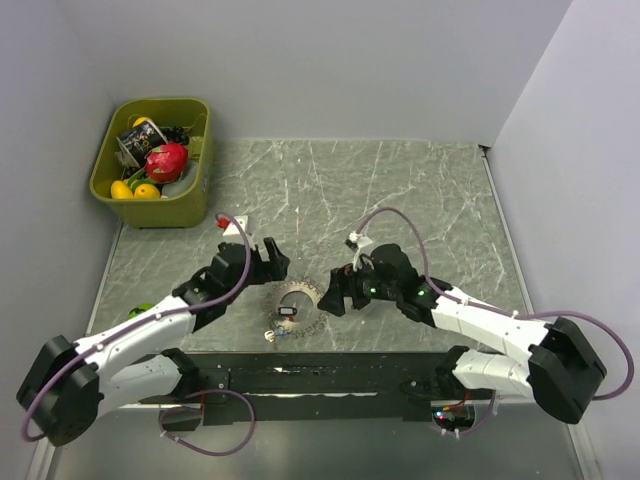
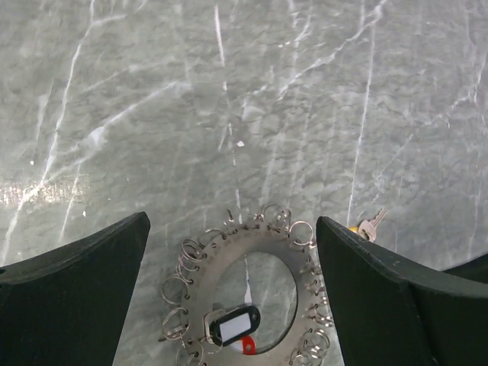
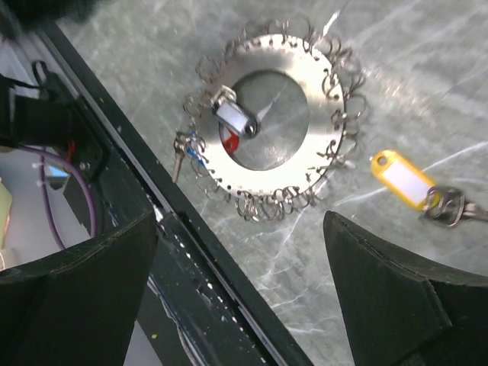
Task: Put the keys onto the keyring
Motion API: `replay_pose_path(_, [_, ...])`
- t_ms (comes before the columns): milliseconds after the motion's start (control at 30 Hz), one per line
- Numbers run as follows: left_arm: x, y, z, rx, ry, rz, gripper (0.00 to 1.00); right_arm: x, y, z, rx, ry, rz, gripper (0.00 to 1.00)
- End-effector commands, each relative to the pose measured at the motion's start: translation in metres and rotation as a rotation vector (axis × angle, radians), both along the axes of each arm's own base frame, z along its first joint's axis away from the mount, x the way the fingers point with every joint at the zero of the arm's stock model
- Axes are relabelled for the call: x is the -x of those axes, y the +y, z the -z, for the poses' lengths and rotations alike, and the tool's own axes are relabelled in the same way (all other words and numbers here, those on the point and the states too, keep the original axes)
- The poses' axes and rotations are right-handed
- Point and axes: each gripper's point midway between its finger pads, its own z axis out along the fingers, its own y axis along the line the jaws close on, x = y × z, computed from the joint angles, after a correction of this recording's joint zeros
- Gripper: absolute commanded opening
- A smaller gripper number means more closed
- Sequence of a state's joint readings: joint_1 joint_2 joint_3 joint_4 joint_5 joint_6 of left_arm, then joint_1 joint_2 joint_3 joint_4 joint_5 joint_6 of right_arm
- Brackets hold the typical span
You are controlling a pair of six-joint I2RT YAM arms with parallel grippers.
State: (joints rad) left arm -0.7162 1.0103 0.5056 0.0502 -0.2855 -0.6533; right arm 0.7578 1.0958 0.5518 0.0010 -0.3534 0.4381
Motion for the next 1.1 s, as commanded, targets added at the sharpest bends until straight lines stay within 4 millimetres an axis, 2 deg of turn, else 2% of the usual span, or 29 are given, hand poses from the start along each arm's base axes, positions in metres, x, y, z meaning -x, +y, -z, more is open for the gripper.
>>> replay_pose_path(0, [-0.015,0.004,-0.003,0.086,0.098,0.004,0.96,-0.004,0.013,-0.006,0.023,-0.008,0.020,0.94])
replay_pose_path(67, [-0.014,0.006,0.003,0.121,0.143,0.030,0.96,-0.004,0.017,-0.006,0.046,-0.014,0.020,0.92])
replay_pose_path(133, [-0.020,0.024,0.009,0.175,0.189,-0.007,0.96,-0.006,0.022,-0.006,0.064,-0.010,0.021,0.90])
replay_pose_path(167, [-0.013,0.022,0.017,0.212,0.234,0.032,0.96,-0.007,0.023,-0.005,0.078,-0.009,0.024,0.89])
replay_pose_path(200, [-0.017,0.035,0.021,0.245,0.255,-0.005,0.96,-0.008,0.023,0.002,0.108,0.011,0.029,0.88])
replay_pose_path(233, [-0.018,0.040,0.023,0.269,0.263,-0.008,0.96,-0.012,0.027,-0.001,0.108,0.006,0.030,0.88])
replay_pose_path(267, [-0.013,0.045,0.034,0.279,0.296,-0.021,0.96,-0.013,0.029,0.004,0.124,0.017,0.028,0.88])
replay_pose_path(367, [-0.010,0.057,0.046,0.332,0.323,-0.039,0.97,-0.020,0.040,-0.004,0.114,0.012,0.020,0.85])
replay_pose_path(433, [-0.007,0.056,0.049,0.371,0.339,-0.027,0.99,-0.024,0.050,-0.006,0.102,0.014,0.003,0.83])
replay_pose_path(467, [-0.006,0.055,0.054,0.380,0.350,-0.025,0.99,-0.026,0.054,0.001,0.117,0.027,-0.005,0.81])
replay_pose_path(500, [-0.005,0.055,0.056,0.392,0.363,-0.030,0.97,-0.031,0.063,-0.007,0.103,0.023,-0.011,0.78])
replay_pose_path(567, [-0.003,0.052,0.063,0.402,0.395,-0.022,0.91,-0.033,0.072,0.002,0.114,0.058,-0.030,0.72])
replay_pose_path(600, [-0.003,0.051,0.065,0.405,0.403,-0.023,0.90,-0.036,0.080,-0.003,0.098,0.056,-0.040,0.70])
replay_pose_path(667, [-0.003,0.052,0.074,0.391,0.435,-0.029,0.86,-0.039,0.089,0.004,0.095,0.084,-0.047,0.65])
replay_pose_path(700, [-0.002,0.052,0.076,0.390,0.448,-0.032,0.85,-0.043,0.095,0.000,0.083,0.084,-0.047,0.64])
replay_pose_path(767, [0.001,0.048,0.087,0.403,0.493,-0.016,0.80,-0.045,0.101,0.011,0.102,0.121,-0.053,0.59])
replay_pose_path(800, [-0.001,0.045,0.087,0.421,0.491,-0.007,0.76,-0.047,0.107,0.007,0.093,0.124,-0.056,0.58])
replay_pose_path(900, [0.004,0.039,0.101,0.448,0.556,0.014,0.62,-0.051,0.115,0.015,0.088,0.160,-0.055,0.50])
replay_pose_path(1033, [0.006,0.034,0.113,0.460,0.589,0.034,0.58,-0.053,0.124,0.028,0.083,0.208,-0.041,0.37])
replay_pose_path(1067, [0.007,0.034,0.114,0.453,0.594,0.037,0.58,-0.053,0.125,0.036,0.094,0.231,-0.034,0.34])
